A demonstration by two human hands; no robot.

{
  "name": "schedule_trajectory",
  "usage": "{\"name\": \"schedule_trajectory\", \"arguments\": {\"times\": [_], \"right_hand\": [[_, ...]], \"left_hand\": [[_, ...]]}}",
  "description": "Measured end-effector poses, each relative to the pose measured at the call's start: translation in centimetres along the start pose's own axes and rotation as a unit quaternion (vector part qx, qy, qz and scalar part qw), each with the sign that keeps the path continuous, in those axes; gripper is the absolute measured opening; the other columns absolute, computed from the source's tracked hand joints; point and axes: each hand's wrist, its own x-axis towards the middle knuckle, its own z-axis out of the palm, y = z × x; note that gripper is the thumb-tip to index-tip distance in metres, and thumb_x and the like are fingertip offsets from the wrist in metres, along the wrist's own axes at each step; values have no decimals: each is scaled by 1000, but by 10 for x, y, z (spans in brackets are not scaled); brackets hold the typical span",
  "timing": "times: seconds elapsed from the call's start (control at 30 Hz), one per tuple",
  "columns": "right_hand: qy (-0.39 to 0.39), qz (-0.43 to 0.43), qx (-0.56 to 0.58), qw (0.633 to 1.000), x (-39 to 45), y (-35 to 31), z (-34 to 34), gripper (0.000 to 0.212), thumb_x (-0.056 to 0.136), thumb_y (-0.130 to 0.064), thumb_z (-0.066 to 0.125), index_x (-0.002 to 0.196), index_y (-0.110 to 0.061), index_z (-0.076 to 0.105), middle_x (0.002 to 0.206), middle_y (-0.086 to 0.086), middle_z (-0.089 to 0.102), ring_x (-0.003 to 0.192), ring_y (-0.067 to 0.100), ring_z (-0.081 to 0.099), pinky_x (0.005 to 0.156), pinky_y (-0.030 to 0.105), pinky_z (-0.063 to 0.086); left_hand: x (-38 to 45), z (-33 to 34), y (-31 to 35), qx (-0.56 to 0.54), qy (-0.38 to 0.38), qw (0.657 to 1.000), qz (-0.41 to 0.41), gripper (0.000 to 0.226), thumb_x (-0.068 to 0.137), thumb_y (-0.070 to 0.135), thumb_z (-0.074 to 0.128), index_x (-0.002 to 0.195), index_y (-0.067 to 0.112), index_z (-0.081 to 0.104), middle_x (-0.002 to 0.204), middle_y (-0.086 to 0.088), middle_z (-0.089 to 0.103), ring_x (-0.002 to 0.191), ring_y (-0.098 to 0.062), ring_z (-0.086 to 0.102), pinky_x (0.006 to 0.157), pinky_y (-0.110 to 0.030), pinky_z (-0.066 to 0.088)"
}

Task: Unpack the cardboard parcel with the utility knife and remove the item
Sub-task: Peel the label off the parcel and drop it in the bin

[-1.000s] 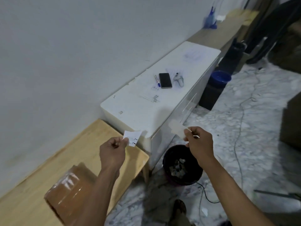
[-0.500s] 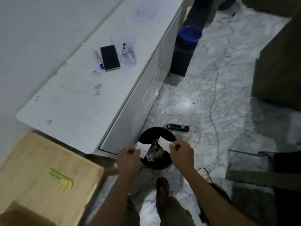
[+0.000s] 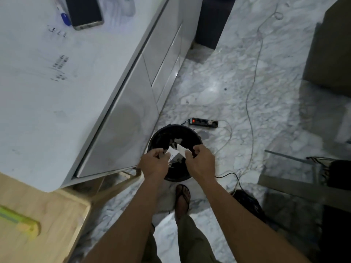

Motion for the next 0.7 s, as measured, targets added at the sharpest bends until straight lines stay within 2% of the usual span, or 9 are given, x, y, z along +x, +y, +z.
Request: {"name": "schedule_trajectory", "arguments": {"times": [0.1,0.23,0.37,0.6,0.7], "right_hand": [[-22,2,3,1000,7,-1,0,59,91,-40,62,140,-13,45,137,10,52,125,28,52,96,43,48],[-34,4,4,999,4,-1,-12,62,91,-39,62,144,-15,40,143,11,47,129,28,48,98,41,44],[-48,-9,5,999,-8,-5,-34,63,91,-40,63,144,-14,40,142,13,48,129,30,48,100,43,45],[-56,-47,19,997,-45,-41,-87,61,93,-39,61,144,-9,43,143,14,51,132,30,48,103,38,42],[-62,-75,36,995,-62,-58,-104,59,94,-37,61,143,-10,44,142,13,52,129,28,51,101,35,42]], "left_hand": [[5,1,3,22,-26,999,11,48,84,21,79,129,10,66,129,-8,67,117,-24,63,96,-29,49],[-3,-9,9,38,-10,999,9,52,83,27,79,132,13,64,134,-10,64,123,-27,61,106,-41,49],[-21,-29,20,35,6,999,13,53,83,30,79,131,13,65,132,-11,65,118,-29,63,104,-43,51],[-75,-70,51,0,36,998,54,50,82,34,78,127,15,67,131,-9,66,116,-25,64,103,-38,50],[-98,-87,59,-30,49,996,73,47,84,34,77,126,16,67,131,-9,66,115,-25,64,96,-31,48]]}}
